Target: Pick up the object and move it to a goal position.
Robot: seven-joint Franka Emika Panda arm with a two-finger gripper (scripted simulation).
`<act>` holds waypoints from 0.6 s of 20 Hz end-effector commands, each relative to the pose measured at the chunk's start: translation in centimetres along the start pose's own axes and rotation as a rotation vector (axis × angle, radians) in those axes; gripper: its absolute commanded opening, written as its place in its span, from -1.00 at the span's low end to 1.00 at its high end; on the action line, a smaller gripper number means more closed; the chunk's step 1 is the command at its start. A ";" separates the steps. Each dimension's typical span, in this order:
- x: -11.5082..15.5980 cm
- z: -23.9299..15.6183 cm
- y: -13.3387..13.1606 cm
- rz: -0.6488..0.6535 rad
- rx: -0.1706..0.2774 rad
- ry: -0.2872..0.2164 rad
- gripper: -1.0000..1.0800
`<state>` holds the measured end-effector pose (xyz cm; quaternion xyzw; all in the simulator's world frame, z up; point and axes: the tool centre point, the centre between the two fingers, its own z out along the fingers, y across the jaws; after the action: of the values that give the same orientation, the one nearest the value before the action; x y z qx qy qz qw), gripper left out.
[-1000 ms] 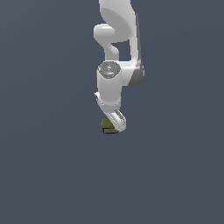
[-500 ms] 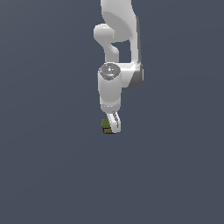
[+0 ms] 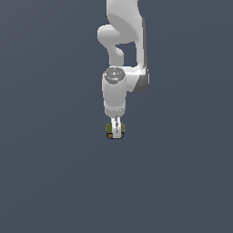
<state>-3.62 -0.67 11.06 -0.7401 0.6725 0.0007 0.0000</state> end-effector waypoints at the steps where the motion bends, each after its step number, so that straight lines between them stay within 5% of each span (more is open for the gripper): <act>1: 0.0 0.1 0.1 0.030 0.001 0.001 0.92; 12: 0.0 0.8 0.2 0.051 0.001 0.001 0.92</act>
<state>-3.73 -0.69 10.59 -0.7228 0.6911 -0.0002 0.0003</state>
